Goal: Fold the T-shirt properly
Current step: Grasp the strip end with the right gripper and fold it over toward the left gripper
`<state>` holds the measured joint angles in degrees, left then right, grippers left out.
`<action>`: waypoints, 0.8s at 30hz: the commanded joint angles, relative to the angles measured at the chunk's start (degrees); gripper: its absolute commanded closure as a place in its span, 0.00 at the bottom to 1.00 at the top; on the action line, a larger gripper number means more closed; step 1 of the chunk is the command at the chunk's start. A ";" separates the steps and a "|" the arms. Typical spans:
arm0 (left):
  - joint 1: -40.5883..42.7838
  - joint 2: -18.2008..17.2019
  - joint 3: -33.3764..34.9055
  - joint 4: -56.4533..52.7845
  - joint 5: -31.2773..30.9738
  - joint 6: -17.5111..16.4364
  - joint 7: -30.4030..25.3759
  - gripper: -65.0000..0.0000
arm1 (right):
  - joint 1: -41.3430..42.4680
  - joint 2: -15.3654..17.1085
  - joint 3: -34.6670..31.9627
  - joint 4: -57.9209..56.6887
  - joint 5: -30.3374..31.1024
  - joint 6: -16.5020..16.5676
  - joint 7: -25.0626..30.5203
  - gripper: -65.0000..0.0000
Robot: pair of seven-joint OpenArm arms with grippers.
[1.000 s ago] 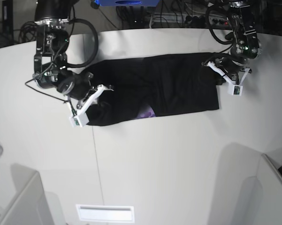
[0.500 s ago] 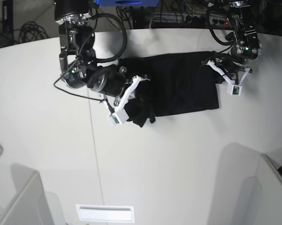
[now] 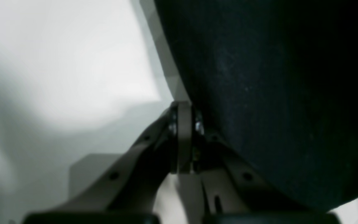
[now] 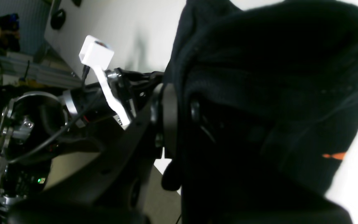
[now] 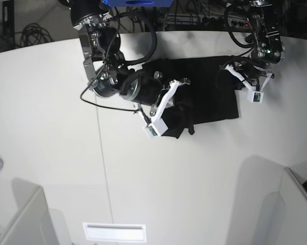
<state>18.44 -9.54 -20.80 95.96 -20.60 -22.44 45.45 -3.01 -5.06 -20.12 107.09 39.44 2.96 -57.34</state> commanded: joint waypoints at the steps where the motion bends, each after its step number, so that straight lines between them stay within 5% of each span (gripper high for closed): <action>1: 0.33 -0.35 -0.08 0.70 0.16 -0.11 0.48 1.00 | 1.64 -0.52 -0.58 -0.06 1.22 0.25 1.30 1.00; 9: 0.24 0.09 0.18 0.70 -0.10 -0.11 0.57 1.00 | 4.46 -0.79 -8.50 -5.33 1.22 0.25 7.01 1.00; 24: -2.48 3.78 4.93 0.70 0.51 -0.03 0.57 1.00 | 6.83 -0.70 -9.29 -5.51 1.31 0.16 7.54 1.00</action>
<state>16.14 -5.43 -15.86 96.01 -20.14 -22.44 45.52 2.87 -4.91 -29.15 100.66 39.55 2.74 -51.07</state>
